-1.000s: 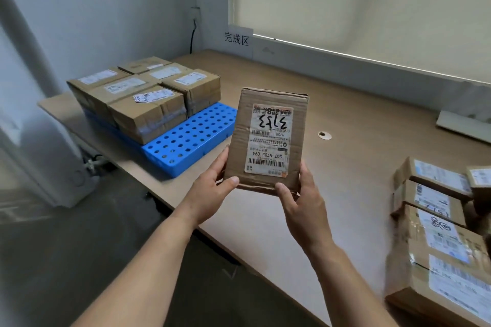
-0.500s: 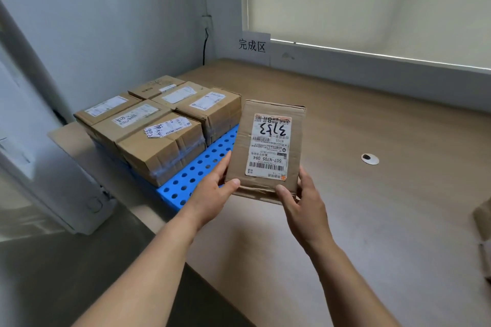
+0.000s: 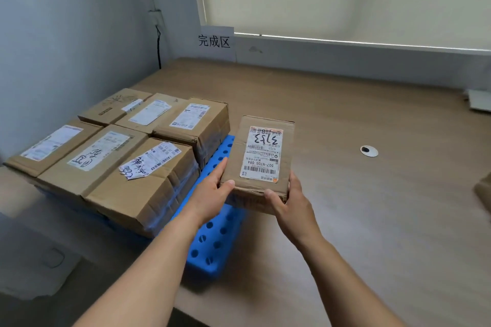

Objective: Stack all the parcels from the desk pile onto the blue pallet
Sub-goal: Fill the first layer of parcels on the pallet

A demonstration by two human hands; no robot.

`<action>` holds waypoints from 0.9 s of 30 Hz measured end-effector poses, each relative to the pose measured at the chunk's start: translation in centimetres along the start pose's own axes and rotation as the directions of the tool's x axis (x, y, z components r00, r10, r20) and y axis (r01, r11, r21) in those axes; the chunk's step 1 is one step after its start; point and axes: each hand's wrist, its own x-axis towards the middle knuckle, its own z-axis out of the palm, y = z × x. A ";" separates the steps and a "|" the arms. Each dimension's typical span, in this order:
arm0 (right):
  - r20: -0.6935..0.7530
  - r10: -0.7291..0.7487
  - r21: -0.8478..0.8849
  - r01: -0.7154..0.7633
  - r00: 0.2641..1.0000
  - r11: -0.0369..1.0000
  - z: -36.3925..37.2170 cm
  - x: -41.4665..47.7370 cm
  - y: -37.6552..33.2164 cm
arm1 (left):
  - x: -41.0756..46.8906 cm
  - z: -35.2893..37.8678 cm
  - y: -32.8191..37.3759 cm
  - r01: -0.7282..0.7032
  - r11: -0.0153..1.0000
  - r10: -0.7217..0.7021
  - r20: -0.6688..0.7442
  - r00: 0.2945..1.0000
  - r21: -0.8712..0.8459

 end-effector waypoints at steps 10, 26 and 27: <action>-0.126 0.194 -0.049 -0.201 0.973 0.978 6.0 3.4 -2.9 | 6.2 -4.9 -1.6 -0.045 0.965 -0.016 0.229 0.973 0.257; -0.262 0.327 -0.051 -0.351 0.908 0.935 10.7 9.5 -3.7 | 16.8 -12.3 -1.2 -0.264 0.530 0.216 0.173 0.961 0.806; -0.263 0.325 -0.053 -0.350 0.908 0.935 10.8 10.1 -3.8 | 17.1 -12.4 -1.5 -0.264 0.499 0.200 0.187 0.962 0.825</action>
